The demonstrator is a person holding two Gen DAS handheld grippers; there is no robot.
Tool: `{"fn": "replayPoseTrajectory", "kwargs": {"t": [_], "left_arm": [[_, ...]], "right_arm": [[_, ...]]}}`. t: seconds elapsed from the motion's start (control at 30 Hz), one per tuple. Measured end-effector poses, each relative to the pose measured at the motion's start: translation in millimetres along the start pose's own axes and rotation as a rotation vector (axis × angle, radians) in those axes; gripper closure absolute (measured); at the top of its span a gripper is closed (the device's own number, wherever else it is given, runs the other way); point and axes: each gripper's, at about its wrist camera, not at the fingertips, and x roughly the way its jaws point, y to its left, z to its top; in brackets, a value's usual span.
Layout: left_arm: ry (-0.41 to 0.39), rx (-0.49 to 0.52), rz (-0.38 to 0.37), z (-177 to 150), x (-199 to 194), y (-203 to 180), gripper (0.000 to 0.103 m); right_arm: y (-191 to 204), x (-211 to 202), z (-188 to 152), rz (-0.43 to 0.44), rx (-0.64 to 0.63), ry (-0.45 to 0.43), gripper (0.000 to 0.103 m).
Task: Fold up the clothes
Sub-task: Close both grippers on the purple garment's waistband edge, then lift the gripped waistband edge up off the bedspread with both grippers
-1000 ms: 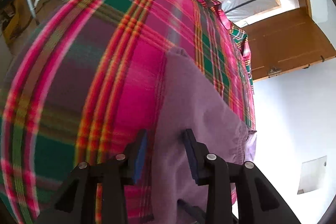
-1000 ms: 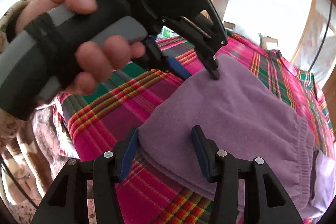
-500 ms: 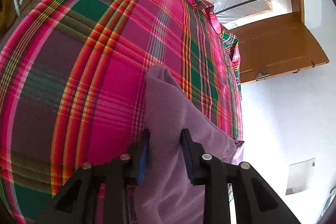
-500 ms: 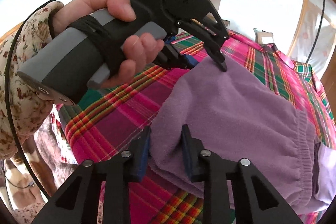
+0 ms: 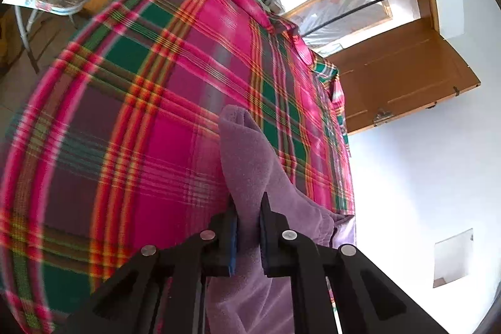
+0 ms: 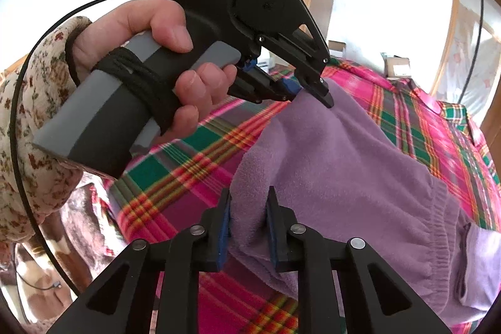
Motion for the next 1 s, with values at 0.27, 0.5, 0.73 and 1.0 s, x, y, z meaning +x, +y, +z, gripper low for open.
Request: {"fn": "replayPoseTrajectory", "kwargs": {"t": [0.27, 0.5, 0.73, 1.0], "left_arm": [[-0.027, -0.024, 0.043, -7.2, -25.4, 11.2, 0.092], [-0.044, 0.02, 0.053, -4.4, -27.6, -19.5, 0.092], [-0.052, 0.033, 0.029, -1.3, -25.9, -54.3, 0.092], [-0.062, 0.095, -0.053, -1.6, -26.1, -116.4, 0.092]], "right_arm": [[6.9, -11.5, -5.4, 0.072, 0.012, -0.017, 0.083], [-3.7, -32.4, 0.3, 0.086, 0.049, -0.079, 0.083], [-16.4, -64.4, 10.6, 0.072, 0.078, -0.15, 0.083], [-43.0, -112.0, 20.4, 0.032, 0.121, -0.248, 0.083]]}}
